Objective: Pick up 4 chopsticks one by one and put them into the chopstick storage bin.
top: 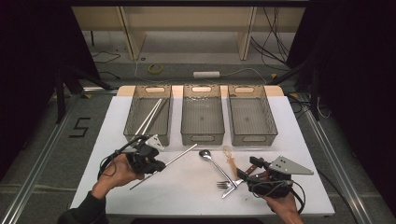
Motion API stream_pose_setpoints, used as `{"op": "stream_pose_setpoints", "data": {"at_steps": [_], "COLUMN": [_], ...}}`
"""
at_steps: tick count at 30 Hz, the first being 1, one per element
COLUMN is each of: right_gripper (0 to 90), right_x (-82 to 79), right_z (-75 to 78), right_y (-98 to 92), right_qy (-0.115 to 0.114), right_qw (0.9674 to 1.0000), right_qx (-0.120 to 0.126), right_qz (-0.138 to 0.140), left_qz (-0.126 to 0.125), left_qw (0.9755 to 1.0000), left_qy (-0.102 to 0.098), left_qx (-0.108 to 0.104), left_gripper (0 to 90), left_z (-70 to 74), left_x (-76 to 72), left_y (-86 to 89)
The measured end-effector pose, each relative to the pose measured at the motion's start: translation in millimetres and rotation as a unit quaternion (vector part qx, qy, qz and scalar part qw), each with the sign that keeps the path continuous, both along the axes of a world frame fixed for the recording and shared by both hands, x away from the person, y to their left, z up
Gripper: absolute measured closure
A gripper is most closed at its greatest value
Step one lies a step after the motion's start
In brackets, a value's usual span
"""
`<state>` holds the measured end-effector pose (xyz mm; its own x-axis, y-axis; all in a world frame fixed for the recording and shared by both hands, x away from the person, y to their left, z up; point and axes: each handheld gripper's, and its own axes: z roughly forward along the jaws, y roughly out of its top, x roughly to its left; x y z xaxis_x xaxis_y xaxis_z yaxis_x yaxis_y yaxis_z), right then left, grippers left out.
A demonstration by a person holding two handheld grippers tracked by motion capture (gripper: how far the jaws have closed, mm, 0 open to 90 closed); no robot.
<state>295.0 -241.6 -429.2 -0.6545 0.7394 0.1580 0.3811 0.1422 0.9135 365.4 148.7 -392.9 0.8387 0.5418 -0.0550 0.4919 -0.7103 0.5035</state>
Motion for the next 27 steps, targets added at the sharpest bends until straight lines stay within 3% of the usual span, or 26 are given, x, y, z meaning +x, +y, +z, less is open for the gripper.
{"op": "stream_pose_setpoints", "data": {"at_steps": [8,13,17,27], "right_gripper": [31.4,31.4,31.4,31.4], "right_x": [0.0,0.4,0.7,2.1], "right_z": [0.0,-0.1,-0.6,-1.6], "right_y": [-0.6,-0.8,-1.1,-1.3], "right_qy": [0.001,0.001,0.003,0.006], "right_qw": [1.0,1.0,1.0,1.0], "right_qx": [0.001,0.003,0.007,0.005], "right_qz": [-0.002,-0.003,-0.001,-0.003], "left_qz": [0.016,0.03,0.039,0.078], "left_qw": [0.9998,0.9991,0.9988,0.995], "left_qy": [-0.003,-0.002,-0.005,-0.025], "left_qx": [-0.006,-0.029,-0.028,-0.057], "left_gripper": [85.2,85.2,85.2,85.2], "left_z": [4.0,10.8,14.4,31.9], "left_x": [10.7,18.3,26.0,55.4], "left_y": [5.8,12.9,14.9,27.9]}}
